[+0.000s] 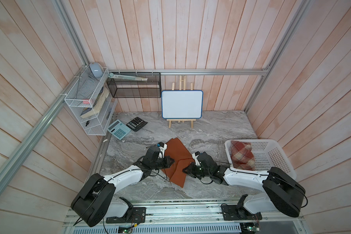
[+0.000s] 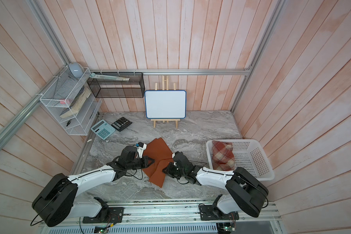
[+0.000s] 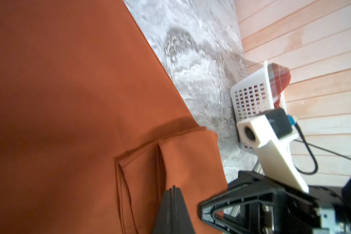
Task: Roll up the skirts
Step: Roll the skirt at the center of the board.
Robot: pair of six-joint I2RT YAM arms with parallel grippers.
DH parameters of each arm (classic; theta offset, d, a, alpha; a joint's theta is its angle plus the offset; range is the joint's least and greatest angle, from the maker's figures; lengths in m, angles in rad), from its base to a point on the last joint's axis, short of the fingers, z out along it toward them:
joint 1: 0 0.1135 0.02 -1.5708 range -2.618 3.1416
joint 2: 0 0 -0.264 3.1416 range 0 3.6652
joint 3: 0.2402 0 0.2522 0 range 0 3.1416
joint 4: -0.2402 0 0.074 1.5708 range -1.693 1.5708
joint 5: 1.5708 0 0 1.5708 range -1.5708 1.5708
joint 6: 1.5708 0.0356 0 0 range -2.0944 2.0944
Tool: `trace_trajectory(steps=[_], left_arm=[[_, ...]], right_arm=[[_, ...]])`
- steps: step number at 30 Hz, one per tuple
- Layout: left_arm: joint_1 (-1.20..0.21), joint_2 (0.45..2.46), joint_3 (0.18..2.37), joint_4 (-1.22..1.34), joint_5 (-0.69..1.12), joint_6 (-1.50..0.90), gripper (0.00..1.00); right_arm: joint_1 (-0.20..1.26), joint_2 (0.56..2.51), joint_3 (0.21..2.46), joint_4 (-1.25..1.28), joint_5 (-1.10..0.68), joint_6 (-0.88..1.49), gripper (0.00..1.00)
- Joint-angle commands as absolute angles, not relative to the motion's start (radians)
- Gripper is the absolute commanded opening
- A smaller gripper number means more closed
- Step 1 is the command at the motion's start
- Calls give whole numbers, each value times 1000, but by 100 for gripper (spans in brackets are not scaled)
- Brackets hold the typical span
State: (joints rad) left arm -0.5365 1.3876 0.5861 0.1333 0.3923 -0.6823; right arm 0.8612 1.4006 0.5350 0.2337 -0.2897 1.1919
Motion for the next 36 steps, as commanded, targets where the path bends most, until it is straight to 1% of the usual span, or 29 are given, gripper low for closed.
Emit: trace_trajectory(steps=[1, 7, 12, 14, 17, 19, 22, 24, 28, 33, 36], left_arm=[[-513, 1470, 600, 88, 383, -647, 1], [-509, 1544, 575, 93, 337, -659, 0], [-509, 1593, 571, 90, 358, -675, 0], [-511, 1607, 576, 67, 358, -666, 0], [-512, 1631, 577, 42, 366, -655, 0], [-513, 1647, 565, 55, 391, -657, 0], [-518, 1667, 559, 62, 393, -655, 0], [-518, 1668, 552, 70, 399, -659, 0], [-518, 1668, 545, 80, 405, -663, 0], [-516, 1663, 537, 89, 413, -670, 0], [-517, 1675, 541, 97, 436, -675, 0]], right_arm=[[854, 1390, 576, 183, -298, 1158, 0], [851, 1396, 623, 100, -301, 1129, 0], [849, 1417, 673, 55, -310, 1107, 0], [848, 1420, 693, 36, -305, 1097, 2], [843, 1433, 731, 11, -304, 1079, 8], [838, 1456, 772, -10, -310, 1062, 19], [833, 1504, 830, -38, -323, 1046, 30], [831, 1531, 860, -45, -336, 1039, 30], [828, 1558, 896, -43, -352, 1042, 38], [825, 1538, 913, -35, -347, 1040, 42], [818, 1589, 921, 4, -380, 1038, 42]])
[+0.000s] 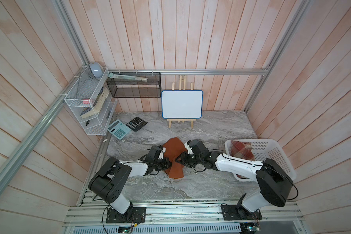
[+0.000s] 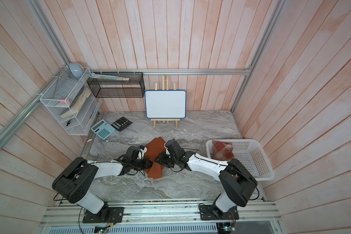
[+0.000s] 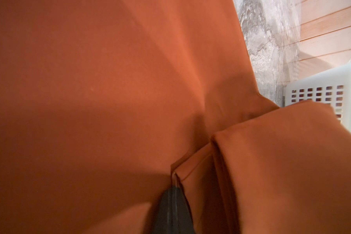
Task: Roll up the skirts
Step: Roll the skirt at the center of the board.
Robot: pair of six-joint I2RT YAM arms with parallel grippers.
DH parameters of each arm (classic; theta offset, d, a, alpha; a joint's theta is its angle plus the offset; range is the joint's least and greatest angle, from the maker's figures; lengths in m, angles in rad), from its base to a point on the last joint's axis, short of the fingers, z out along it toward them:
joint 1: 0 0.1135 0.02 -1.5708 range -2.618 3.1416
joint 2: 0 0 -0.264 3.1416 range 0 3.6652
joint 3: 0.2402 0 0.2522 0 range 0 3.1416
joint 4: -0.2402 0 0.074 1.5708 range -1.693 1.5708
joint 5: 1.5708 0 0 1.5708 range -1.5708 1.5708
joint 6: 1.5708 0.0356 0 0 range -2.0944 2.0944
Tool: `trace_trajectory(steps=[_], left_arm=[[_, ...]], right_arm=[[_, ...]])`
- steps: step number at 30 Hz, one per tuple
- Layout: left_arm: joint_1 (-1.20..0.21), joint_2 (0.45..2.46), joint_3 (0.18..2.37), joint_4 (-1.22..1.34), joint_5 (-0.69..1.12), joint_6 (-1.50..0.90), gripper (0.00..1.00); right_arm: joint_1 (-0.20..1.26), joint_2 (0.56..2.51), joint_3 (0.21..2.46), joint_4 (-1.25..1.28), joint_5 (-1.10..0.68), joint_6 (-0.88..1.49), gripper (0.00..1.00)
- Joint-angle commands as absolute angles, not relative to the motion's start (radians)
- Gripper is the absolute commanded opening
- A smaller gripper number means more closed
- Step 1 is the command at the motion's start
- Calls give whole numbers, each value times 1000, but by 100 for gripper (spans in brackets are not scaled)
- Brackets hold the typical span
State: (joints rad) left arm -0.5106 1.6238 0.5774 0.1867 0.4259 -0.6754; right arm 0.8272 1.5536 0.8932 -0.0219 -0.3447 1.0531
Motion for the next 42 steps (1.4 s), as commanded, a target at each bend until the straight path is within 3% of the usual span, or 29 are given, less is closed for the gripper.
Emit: trace_trajectory(steps=[1, 20, 28, 31, 38, 42], left_arm=[[-516, 1678, 540, 104, 443, -679, 0], [-507, 1631, 468, 183, 517, -755, 0], [-472, 1205, 415, -111, 275, -804, 0], [-474, 1082, 476, -214, 282, -770, 0], [-636, 1144, 552, -106, 445, -749, 0], [-722, 1183, 529, 28, 438, -787, 0]], right_arm=[[819, 1609, 926, 25, -395, 1039, 42], [782, 1891, 942, 330, -478, 1080, 44], [773, 1945, 917, 368, -506, 1072, 45], [773, 1957, 914, 380, -512, 1075, 46], [770, 1968, 892, 439, -532, 1103, 52], [770, 1970, 868, 481, -544, 1123, 53]])
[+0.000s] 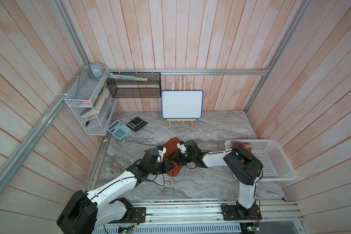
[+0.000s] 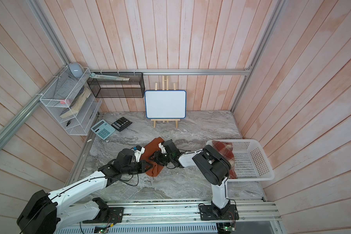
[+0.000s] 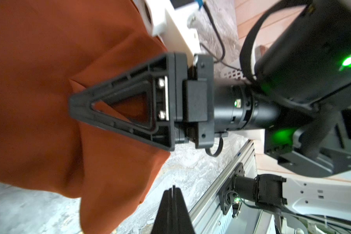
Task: Roll up the skirts
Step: Roll the skirt at the center of the board.
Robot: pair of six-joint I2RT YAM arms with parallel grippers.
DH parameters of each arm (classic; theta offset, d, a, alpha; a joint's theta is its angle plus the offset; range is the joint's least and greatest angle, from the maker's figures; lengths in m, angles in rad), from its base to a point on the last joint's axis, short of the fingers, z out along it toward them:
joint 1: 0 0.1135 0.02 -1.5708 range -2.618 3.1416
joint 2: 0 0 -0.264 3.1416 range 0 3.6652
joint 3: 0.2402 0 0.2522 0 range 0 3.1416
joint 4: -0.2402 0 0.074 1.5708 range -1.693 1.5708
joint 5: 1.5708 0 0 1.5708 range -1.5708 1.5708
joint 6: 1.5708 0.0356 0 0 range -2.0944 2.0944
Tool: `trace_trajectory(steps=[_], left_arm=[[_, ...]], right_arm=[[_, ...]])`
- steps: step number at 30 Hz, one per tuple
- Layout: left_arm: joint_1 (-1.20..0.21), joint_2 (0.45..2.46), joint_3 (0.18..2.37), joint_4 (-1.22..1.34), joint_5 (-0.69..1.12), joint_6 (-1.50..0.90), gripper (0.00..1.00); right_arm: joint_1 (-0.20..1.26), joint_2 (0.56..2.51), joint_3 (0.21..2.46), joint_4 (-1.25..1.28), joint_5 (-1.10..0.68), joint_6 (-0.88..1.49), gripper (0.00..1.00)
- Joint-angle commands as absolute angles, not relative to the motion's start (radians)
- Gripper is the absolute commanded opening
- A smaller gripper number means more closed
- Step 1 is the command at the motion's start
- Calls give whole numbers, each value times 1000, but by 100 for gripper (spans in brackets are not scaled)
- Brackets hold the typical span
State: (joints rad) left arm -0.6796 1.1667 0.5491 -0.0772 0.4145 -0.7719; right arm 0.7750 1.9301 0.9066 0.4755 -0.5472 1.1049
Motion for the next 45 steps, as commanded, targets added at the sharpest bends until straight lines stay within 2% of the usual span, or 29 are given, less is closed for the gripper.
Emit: trace_trajectory(steps=[1, 5, 12, 20, 25, 31, 36, 41, 45], left_arm=[[-741, 1196, 526, 57, 433, -799, 0], [-806, 1232, 499, 172, 359, -851, 0], [-806, 1300, 476, 118, 94, -902, 0], [-782, 1245, 421, 185, -84, -899, 0], [-704, 1308, 425, 228, -36, -865, 0], [-678, 1351, 420, 239, -40, -851, 0], [-626, 1456, 451, 273, 51, -810, 0], [-612, 1536, 461, 300, 100, -825, 0], [-590, 1584, 469, 312, 138, -824, 0]], right_arm=[[770, 1970, 862, 489, -547, 1129, 53], [770, 1969, 857, 504, -554, 1129, 53], [769, 1964, 845, 535, -568, 1141, 53], [770, 1952, 827, 549, -577, 1141, 53], [770, 1954, 820, 560, -588, 1144, 53], [767, 1926, 801, 561, -582, 1146, 53], [759, 1885, 815, 510, -580, 1116, 53], [742, 1761, 829, 413, -576, 1054, 53], [731, 1598, 820, 229, -478, 968, 55]])
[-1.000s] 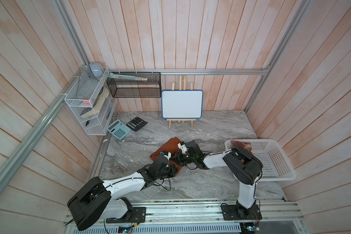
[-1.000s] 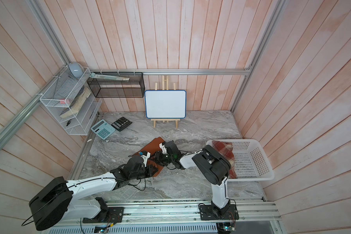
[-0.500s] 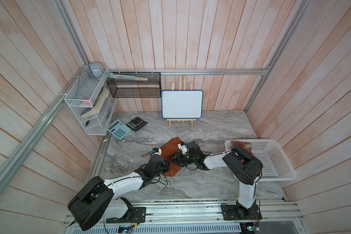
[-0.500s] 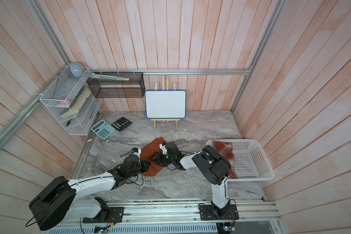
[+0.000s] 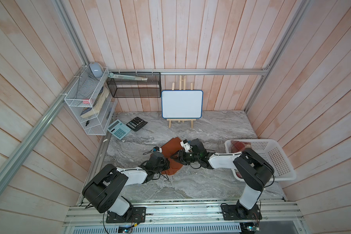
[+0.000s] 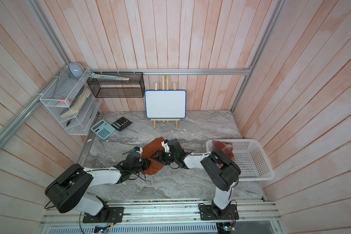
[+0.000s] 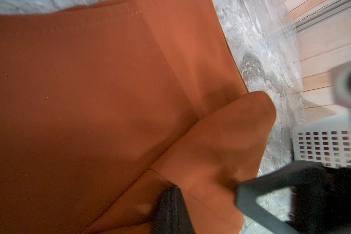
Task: Roll up the skirts
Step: Roll the skirt at the center of the board.
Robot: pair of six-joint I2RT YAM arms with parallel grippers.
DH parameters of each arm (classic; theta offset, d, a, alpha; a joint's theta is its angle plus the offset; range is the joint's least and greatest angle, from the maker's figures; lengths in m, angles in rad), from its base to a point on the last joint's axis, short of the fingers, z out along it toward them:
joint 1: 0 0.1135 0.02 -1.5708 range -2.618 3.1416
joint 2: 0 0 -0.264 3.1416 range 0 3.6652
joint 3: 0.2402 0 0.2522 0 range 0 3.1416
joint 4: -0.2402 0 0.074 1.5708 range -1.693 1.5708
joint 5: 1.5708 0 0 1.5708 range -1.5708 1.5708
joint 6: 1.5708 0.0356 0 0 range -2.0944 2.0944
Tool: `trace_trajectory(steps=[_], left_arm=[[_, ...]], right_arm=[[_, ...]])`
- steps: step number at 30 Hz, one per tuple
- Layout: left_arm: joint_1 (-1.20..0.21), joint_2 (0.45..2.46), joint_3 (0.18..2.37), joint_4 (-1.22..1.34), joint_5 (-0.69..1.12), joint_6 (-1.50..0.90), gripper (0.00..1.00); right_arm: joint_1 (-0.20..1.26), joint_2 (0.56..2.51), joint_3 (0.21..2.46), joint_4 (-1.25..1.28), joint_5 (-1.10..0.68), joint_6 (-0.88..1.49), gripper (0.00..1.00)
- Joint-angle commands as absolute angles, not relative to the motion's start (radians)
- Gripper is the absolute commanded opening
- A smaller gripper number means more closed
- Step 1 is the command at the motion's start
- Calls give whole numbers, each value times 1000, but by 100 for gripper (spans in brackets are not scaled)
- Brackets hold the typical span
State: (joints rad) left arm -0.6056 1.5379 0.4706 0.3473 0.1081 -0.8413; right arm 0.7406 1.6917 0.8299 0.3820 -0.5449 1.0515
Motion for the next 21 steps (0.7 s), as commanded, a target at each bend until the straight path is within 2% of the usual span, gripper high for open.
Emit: trace_trajectory(steps=[1, 5, 9, 14, 21], left_arm=[[-584, 1591, 470, 319, 152, -825, 0], [-565, 1608, 462, 342, 187, -831, 0], [-551, 1613, 450, 354, 201, -833, 0], [-524, 1614, 430, 373, 226, -836, 0], [-504, 1607, 416, 381, 247, -834, 0]], right_arm=[[726, 1557, 800, 200, -453, 961, 56], [717, 1443, 711, 138, -368, 959, 61], [729, 1428, 625, 202, -381, 1020, 63], [769, 1492, 584, 304, -368, 1071, 68], [810, 1646, 572, 439, -350, 1174, 69]])
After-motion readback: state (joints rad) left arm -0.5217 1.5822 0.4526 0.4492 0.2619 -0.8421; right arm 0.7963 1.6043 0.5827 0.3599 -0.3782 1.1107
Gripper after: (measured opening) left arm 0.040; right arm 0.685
